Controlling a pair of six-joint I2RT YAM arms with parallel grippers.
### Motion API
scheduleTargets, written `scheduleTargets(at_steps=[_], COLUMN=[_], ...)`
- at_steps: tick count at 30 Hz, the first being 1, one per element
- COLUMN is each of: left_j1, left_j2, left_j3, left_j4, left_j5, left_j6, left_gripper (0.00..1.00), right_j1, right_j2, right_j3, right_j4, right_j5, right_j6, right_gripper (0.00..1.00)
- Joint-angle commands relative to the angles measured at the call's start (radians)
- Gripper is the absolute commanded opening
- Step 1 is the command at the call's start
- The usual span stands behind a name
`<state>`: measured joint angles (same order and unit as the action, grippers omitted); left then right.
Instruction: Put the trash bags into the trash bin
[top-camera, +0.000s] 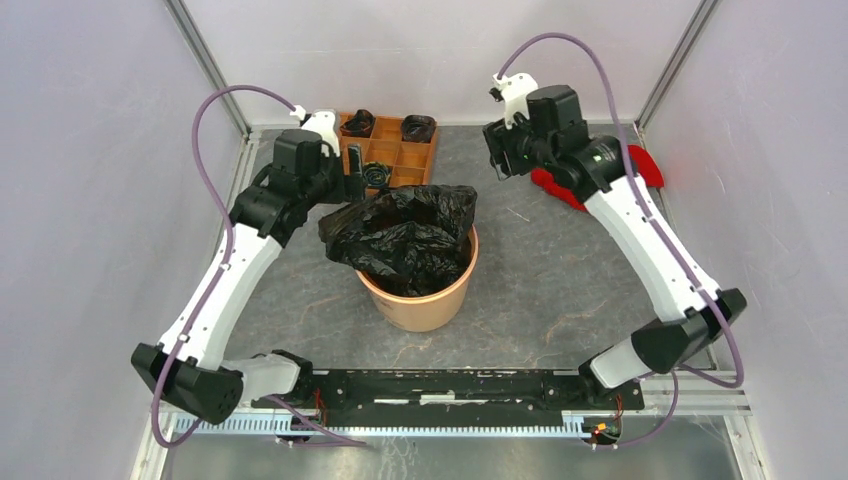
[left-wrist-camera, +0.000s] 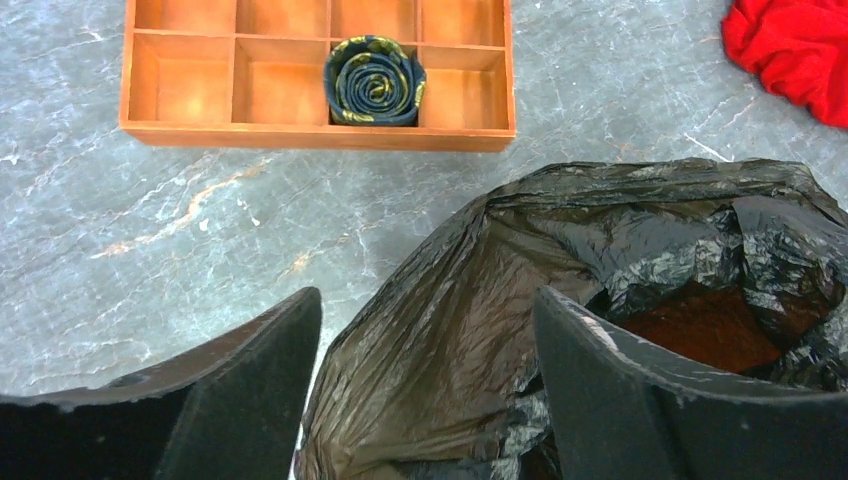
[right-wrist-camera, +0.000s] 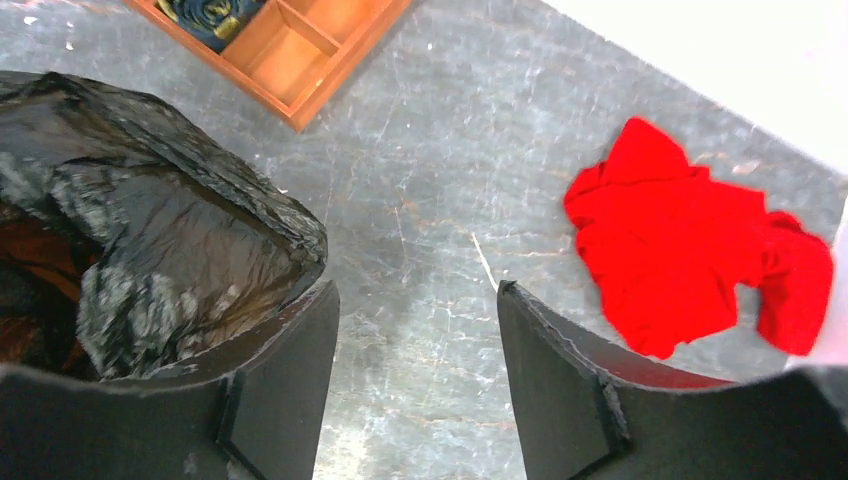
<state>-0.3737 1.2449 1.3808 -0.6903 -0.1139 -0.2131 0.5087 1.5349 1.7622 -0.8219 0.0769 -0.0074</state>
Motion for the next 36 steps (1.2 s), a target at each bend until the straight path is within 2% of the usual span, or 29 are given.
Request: scheduleTargets(at_steps=[1, 4, 9, 13, 19, 21, 23, 25, 28, 31, 36], left_j1=[0.028, 0.114, 0.184, 0.193, 0.193, 0.193, 0.193, 0.193, 0.193, 0.193, 0.194], left_j2=[-0.048, -0.051, -0.065, -0.102, -0.128, -0.130, -0.134, -0.134, -0.131, -0.137, -0.138], left_j3=[-0.021, -0.039, -0.095, -0.169, -0.255, -0.270, -0.287, -0.300, -0.313, -0.327, -0.342], left_j4=[-0.027, -0.009, 0.030, 0.082, 0.115, 0.122, 0.138, 0.146, 0.150, 0.152, 0.163], left_j5=[0.043, 0.314, 0.422, 0.502, 0.532, 0.539, 0.553, 0.566, 0.569, 0.561, 0.558], left_j6=[-0.004, -0.056, -0.116, -0.169, -0.188, -0.191, -0.200, -0.205, -0.206, -0.205, -0.212], left_gripper=[0.85, 0.83, 0.81, 0.78, 0.73, 0.70, 0.67, 0.64, 0.62, 0.60, 0.57], right_j1=[0.062, 0.144, 0.246, 0.307, 0.327, 0.329, 0.332, 0.333, 0.336, 0.347, 0.354], right_j2=[-0.077, -0.102, -0.034, 0.069, 0.147, 0.161, 0.165, 0.156, 0.126, 0.048, -0.155], right_j3=[0.025, -0.023, -0.033, 0.024, 0.018, 0.019, 0.016, -0.001, -0.041, -0.120, -0.340], right_j4=[0.002, 0.103, 0.199, 0.162, 0.170, 0.167, 0.165, 0.180, 0.199, 0.223, 0.333], right_j5=[-0.072, -0.304, -0.588, -0.641, -0.634, -0.634, -0.647, -0.669, -0.701, -0.728, -0.799], right_j6=[-0.117, -0.201, -0.242, -0.292, -0.292, -0.287, -0.276, -0.261, -0.221, -0.170, -0.087], right_gripper=[0.66, 0.71, 0.80, 0.83, 0.81, 0.74, 0.62, 0.48, 0.23, 0.03, 0.00])
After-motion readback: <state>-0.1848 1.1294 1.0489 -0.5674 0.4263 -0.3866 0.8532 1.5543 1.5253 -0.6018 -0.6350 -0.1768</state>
